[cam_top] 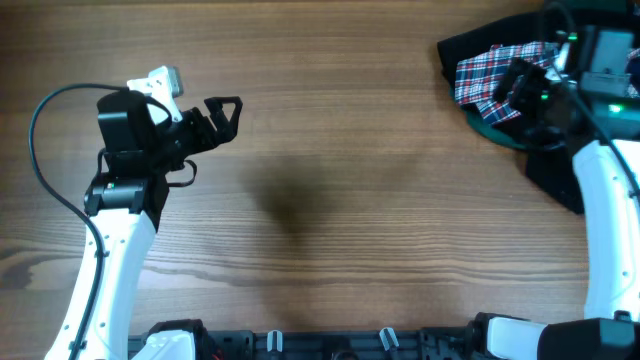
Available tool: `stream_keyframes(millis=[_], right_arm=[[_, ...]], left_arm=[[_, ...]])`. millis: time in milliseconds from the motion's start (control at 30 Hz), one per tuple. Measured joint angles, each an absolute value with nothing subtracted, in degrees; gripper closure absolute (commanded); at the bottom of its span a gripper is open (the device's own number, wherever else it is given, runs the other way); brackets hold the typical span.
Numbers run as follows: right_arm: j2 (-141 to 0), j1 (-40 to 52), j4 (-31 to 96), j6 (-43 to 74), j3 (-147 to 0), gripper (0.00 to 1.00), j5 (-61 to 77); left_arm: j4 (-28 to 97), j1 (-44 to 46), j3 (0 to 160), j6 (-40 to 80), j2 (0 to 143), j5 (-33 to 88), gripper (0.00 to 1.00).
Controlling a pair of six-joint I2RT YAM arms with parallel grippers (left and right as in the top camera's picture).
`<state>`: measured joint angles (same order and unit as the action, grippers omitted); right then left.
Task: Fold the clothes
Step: 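Reach both grippers toward the plaid garment on the black cloth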
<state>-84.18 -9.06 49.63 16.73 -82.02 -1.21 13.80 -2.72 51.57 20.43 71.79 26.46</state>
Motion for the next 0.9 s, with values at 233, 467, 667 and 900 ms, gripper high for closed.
stream_keyframes(millis=[233,467,667,900], right_arm=[[-87.22,-20.01,47.77,14.83,-83.15,0.00,8.84],[-94.98,-22.28,47.35,14.66,-89.62,0.00,10.81],[-101.36,-18.24,47.70,9.80,-89.73,0.00,10.68],[-101.65,-17.85,48.75,10.02,-91.48,0.00,16.01]], left_arm=[[14.37,6.66,61.73,18.70,74.87,20.16,0.00],[15.00,19.57,69.41,17.87,86.35,11.16,0.00],[8.97,23.81,69.82,17.87,91.61,8.47,0.00],[-11.73,32.05,70.87,25.87,103.35,11.46,0.00]])
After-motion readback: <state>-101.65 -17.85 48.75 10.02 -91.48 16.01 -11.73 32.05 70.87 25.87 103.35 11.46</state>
